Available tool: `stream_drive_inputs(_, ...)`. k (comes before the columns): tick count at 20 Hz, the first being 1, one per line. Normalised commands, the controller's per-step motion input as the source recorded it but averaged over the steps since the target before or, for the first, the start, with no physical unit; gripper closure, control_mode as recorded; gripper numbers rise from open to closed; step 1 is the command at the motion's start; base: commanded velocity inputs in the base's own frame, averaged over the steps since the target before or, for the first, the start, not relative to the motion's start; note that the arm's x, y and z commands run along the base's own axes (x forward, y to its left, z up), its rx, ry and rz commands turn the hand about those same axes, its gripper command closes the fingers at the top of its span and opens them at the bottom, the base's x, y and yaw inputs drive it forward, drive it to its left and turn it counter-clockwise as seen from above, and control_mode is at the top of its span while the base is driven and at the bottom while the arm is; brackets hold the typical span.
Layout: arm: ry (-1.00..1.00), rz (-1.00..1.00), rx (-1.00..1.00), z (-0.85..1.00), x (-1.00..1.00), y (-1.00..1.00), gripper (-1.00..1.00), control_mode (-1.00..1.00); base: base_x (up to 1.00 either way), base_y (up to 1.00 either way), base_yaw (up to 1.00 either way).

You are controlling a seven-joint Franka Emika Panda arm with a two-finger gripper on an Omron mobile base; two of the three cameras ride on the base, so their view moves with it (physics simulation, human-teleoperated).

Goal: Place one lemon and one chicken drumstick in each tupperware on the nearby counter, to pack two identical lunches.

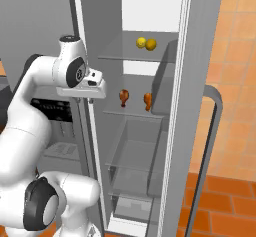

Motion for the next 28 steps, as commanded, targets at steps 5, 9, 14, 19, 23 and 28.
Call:
stream_drive_inputs(5, -0.48, -0.11, -0.13, 0.06, -0.33, -0.64, -1.0, -1.0, 0.0, 0.0, 0.0)
stream_drive_inputs(9, -0.52, -0.13, -0.17, 0.12, -0.18, -1.0, -1.0, -1.0, 0.0, 0.0, 0.0)
stream_drive_inputs(14, 0.18, -0.02, 0.24, 0.2, 0.5, -0.6, -1.0, -1.0, 0.0, 0.0, 0.0)
stream_drive_inputs(19, 0.12, 0.01, 0.16, -0.09, 0.53, -0.56, -1.0, -1.0, 0.0, 0.0, 0.0)
stream_drive_inputs(23, 0.0, 0.0, -0.18, -0.36, 0.62, 0.0, -1.0, -1.0, 0.0, 0.0, 0.0)
stream_drive_inputs(28, 0.01, 0.0, -0.08, -0.39, 0.61, -0.06, -1.0, -1.0, 0.0, 0.0, 0.0)
